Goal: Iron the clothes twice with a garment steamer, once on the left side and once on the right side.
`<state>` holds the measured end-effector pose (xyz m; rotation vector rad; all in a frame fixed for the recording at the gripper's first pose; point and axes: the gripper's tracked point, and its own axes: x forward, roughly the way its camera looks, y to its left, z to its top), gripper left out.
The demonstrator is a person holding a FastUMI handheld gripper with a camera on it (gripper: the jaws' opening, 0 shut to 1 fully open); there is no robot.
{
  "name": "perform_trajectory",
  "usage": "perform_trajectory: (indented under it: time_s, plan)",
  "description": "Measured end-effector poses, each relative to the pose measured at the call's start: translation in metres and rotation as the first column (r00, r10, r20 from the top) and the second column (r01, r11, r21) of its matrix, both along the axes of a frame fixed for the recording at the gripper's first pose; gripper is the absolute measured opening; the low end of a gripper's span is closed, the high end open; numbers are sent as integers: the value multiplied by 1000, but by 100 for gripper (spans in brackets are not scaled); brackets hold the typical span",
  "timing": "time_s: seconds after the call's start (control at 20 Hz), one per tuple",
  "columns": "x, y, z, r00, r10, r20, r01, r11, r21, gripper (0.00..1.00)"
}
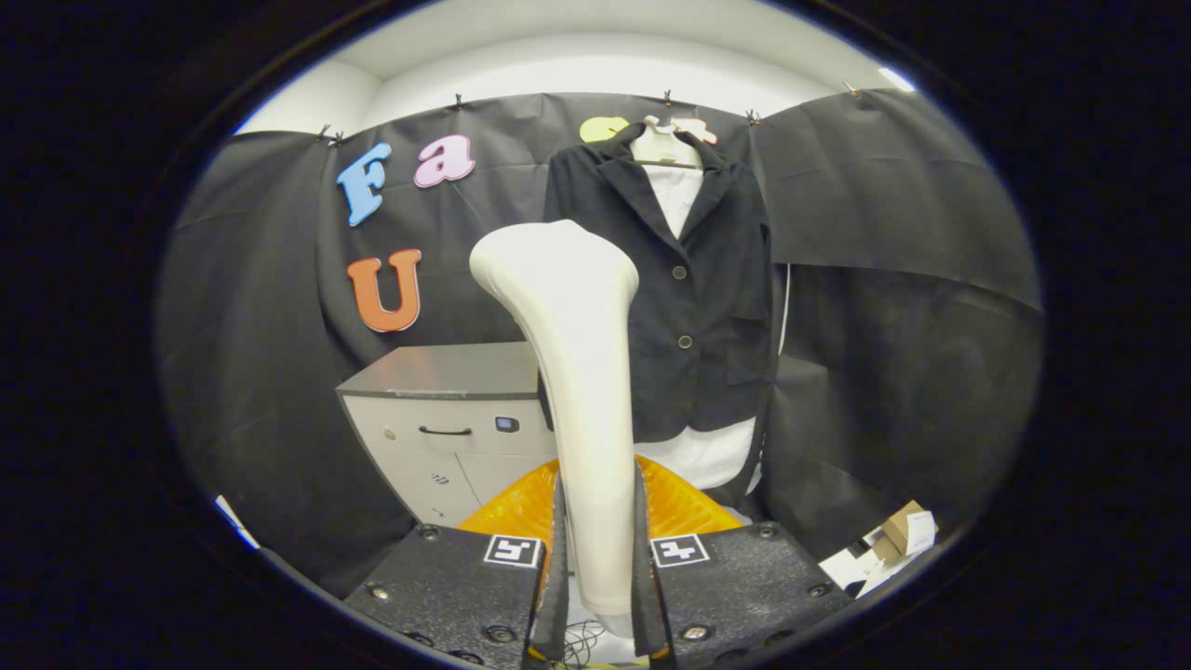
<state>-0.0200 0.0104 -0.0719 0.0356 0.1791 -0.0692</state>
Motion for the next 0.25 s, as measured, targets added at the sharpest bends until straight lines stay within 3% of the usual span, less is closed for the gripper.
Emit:
perform_trajectory:
  time_s: [0.25]
  plan:
    - [-5,13,-11,999,35,-12,-35,999,-20,30]
